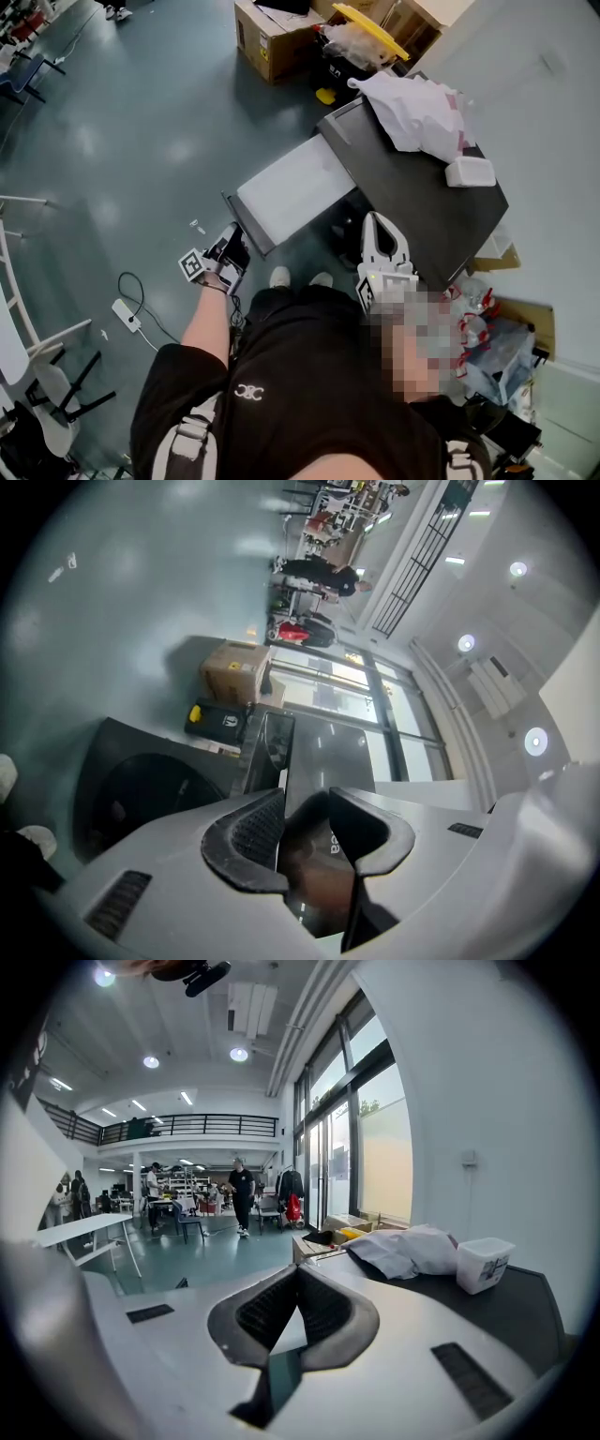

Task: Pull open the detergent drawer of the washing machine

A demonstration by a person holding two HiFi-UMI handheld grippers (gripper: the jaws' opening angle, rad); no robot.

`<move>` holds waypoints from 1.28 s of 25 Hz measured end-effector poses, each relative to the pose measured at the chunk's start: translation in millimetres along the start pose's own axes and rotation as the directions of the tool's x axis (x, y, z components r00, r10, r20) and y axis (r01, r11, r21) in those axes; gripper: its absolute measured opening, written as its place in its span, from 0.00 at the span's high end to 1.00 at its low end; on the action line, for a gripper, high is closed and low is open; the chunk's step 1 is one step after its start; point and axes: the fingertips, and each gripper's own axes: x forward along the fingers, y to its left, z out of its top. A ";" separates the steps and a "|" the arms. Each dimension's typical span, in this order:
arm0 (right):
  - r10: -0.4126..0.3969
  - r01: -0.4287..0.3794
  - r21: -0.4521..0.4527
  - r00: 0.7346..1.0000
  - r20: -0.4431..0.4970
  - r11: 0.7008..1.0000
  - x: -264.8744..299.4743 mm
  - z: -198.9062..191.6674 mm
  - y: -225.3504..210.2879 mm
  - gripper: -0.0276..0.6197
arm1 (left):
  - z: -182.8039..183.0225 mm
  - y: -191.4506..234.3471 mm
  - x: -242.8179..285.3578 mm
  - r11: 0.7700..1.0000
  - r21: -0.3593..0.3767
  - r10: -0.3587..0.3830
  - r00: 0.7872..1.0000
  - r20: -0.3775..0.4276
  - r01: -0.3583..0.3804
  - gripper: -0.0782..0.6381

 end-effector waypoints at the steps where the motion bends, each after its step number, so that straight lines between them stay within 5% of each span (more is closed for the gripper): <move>1: 0.006 -0.006 -0.003 1.000 0.000 1.000 0.2 -0.1 2.3 0.95 | 1.3 -0.9 -3.5 1.000 0.003 0.001 1.000 0.008 -0.001 0.69; 22: 0.028 -0.029 -0.032 0.999 -0.035 0.999 3.2 -10.0 18.2 0.95 | 11.0 24.9 -33.6 0.998 -0.018 0.069 0.995 0.079 -0.068 0.69; 32: 0.033 -0.036 -0.052 0.997 -0.074 0.998 10.0 -17.3 18.9 0.95 | 13.5 29.5 -31.6 1.000 -0.015 0.024 0.997 0.072 -0.023 0.69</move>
